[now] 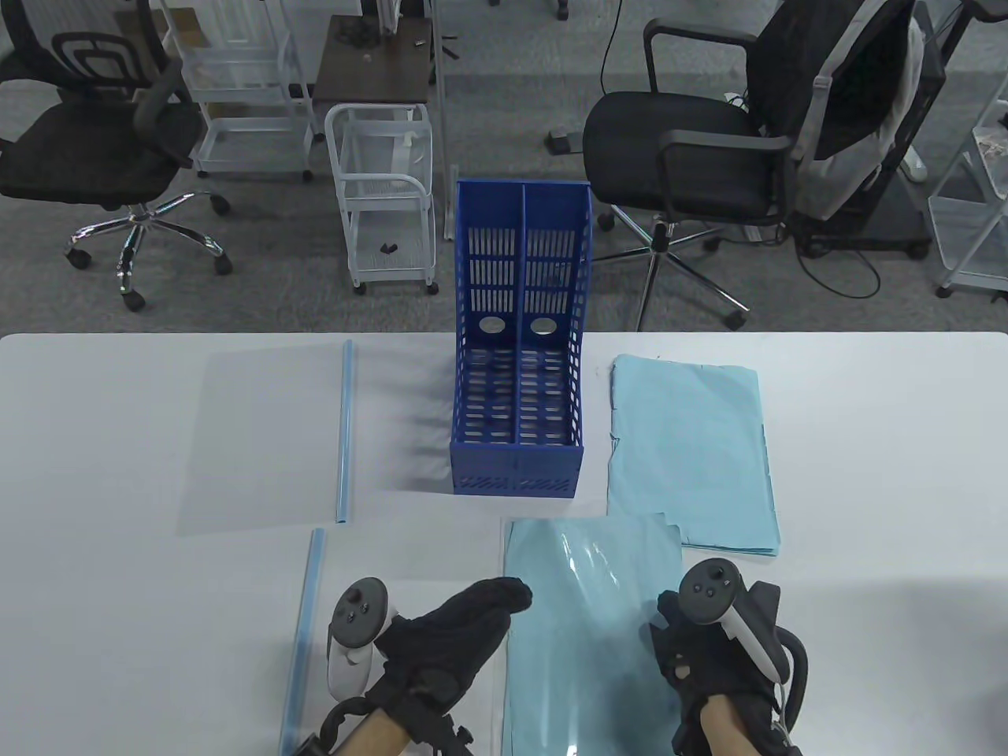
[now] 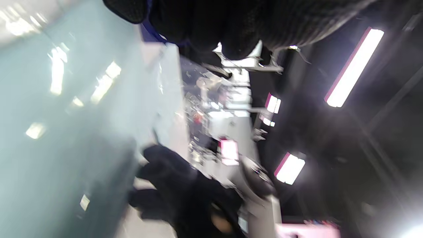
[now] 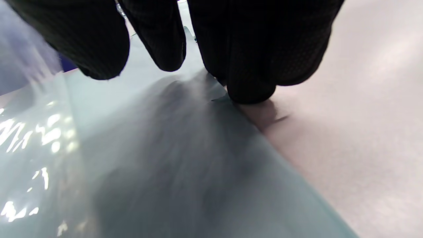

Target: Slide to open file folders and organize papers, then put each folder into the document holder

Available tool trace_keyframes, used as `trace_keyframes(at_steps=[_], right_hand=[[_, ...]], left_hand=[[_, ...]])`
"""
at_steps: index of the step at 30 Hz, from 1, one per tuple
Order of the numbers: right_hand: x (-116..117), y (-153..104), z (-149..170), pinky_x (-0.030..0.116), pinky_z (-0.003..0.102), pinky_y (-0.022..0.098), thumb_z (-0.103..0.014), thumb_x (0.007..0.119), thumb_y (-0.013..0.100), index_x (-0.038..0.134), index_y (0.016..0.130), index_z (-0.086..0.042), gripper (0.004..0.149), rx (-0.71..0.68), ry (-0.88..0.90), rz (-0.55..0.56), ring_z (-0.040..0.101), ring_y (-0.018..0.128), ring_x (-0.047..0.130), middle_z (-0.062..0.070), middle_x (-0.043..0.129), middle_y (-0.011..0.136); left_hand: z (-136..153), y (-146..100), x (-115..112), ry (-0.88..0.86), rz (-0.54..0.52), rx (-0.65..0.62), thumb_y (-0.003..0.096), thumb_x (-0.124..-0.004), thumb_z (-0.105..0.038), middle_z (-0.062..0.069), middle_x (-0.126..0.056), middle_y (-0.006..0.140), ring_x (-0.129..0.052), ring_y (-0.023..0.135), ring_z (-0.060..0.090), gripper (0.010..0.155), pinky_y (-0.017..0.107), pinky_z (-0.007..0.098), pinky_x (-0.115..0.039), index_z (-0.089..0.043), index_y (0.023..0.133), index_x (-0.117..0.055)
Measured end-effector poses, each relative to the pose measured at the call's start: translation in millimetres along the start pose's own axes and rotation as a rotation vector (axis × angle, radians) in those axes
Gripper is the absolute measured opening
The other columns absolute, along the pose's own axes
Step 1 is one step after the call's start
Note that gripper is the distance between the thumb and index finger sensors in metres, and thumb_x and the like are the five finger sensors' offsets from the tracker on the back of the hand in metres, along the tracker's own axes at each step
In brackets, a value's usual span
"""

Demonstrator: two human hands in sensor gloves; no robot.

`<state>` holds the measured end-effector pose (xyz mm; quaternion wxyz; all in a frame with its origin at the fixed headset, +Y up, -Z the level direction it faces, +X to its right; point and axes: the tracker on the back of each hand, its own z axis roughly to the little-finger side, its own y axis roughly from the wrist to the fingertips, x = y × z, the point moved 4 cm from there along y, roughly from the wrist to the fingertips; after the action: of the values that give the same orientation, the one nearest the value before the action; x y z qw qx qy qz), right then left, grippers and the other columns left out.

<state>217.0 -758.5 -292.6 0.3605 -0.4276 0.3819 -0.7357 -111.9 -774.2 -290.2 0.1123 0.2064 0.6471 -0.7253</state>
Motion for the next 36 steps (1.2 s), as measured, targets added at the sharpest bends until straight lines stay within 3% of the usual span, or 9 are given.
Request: trace_keyframes(at_steps=[1, 3, 4, 6, 9, 14, 22, 36], right_hand=[[-0.2, 0.2, 0.5, 0.078, 0.055, 0.059, -0.055, 0.081, 0.046, 0.067, 0.104, -0.029, 0.065, -0.001, 0.004, -0.003, 0.040, 0.078, 0.089, 0.014, 0.070, 0.107], [-0.7, 0.5, 1.1, 0.078, 0.055, 0.058, -0.055, 0.081, 0.046, 0.067, 0.104, -0.029, 0.065, -0.001, 0.011, -0.004, 0.040, 0.078, 0.090, 0.014, 0.071, 0.107], [-0.8, 0.6, 1.1, 0.078, 0.055, 0.058, -0.055, 0.081, 0.046, 0.067, 0.104, -0.029, 0.065, -0.002, 0.012, -0.005, 0.040, 0.078, 0.090, 0.014, 0.071, 0.107], [-0.3, 0.2, 0.8, 0.078, 0.055, 0.058, -0.055, 0.081, 0.046, 0.067, 0.104, -0.028, 0.065, -0.006, 0.007, -0.004, 0.040, 0.078, 0.090, 0.015, 0.070, 0.107], [0.2, -0.1, -0.5, 0.079, 0.055, 0.058, -0.055, 0.081, 0.045, 0.067, 0.104, -0.028, 0.066, -0.009, -0.001, -0.004, 0.040, 0.078, 0.090, 0.015, 0.070, 0.107], [0.5, 0.4, -2.6, 0.080, 0.054, 0.058, -0.054, 0.081, 0.045, 0.067, 0.104, -0.027, 0.066, -0.023, -0.014, -0.006, 0.039, 0.077, 0.091, 0.017, 0.071, 0.106], [-0.7, 1.9, -0.5, 0.081, 0.054, 0.057, -0.054, 0.081, 0.045, 0.067, 0.104, -0.027, 0.067, -0.042, 0.010, -0.023, 0.038, 0.076, 0.092, 0.018, 0.072, 0.105], [-0.4, 1.9, -2.7, 0.082, 0.054, 0.057, -0.056, 0.085, 0.042, 0.063, 0.105, -0.025, 0.073, -0.062, -0.007, -0.046, 0.038, 0.078, 0.092, 0.019, 0.071, 0.105]], left_hand=[[8.3, -0.4, 0.9, 0.170, -0.032, 0.209, 0.0457, -0.084, -0.047, 0.008, -0.056, 0.118, -0.051, 0.110, 0.039, 0.069, 0.080, 0.059, -0.051, -0.018, 0.106, -0.070], [15.1, 6.3, -8.1, 0.517, 0.013, 0.413, 0.0432, -0.086, -0.058, 0.010, -0.044, 0.119, -0.041, 0.111, 0.040, 0.082, 0.080, 0.059, -0.048, -0.014, 0.107, -0.062], [11.8, 10.8, -14.6, 0.692, -0.002, 0.438, 0.0424, -0.084, -0.066, 0.007, -0.042, 0.119, -0.042, 0.110, 0.037, 0.087, 0.080, 0.054, -0.051, -0.015, 0.108, -0.059], [2.0, 20.5, -32.8, 0.910, -0.078, 0.477, 0.0387, -0.078, -0.077, 0.009, -0.053, 0.116, -0.052, 0.107, 0.039, 0.093, 0.076, 0.056, -0.059, -0.013, 0.106, -0.065], [-7.8, 32.6, -55.4, 1.123, -0.094, 0.601, 0.0378, -0.074, -0.080, 0.013, -0.054, 0.113, -0.062, 0.101, 0.042, 0.098, 0.070, 0.056, -0.069, -0.011, 0.106, -0.061], [-8.4, 46.4, -76.0, 1.283, -0.161, 0.753, 0.0363, -0.079, -0.079, 0.017, -0.054, 0.109, -0.068, 0.094, 0.043, 0.101, 0.065, 0.055, -0.075, -0.009, 0.106, -0.057], [-9.9, 50.0, -78.4, 1.146, -0.183, 0.801, 0.0387, -0.087, -0.068, 0.017, -0.057, 0.106, -0.070, 0.089, 0.042, 0.091, 0.063, 0.052, -0.076, -0.008, 0.103, -0.060], [-5.3, 43.6, -68.2, 0.901, -0.293, 0.672, 0.0381, -0.096, -0.051, 0.009, -0.079, 0.089, -0.090, 0.065, 0.025, 0.063, 0.044, 0.038, -0.088, -0.020, 0.089, -0.075]])
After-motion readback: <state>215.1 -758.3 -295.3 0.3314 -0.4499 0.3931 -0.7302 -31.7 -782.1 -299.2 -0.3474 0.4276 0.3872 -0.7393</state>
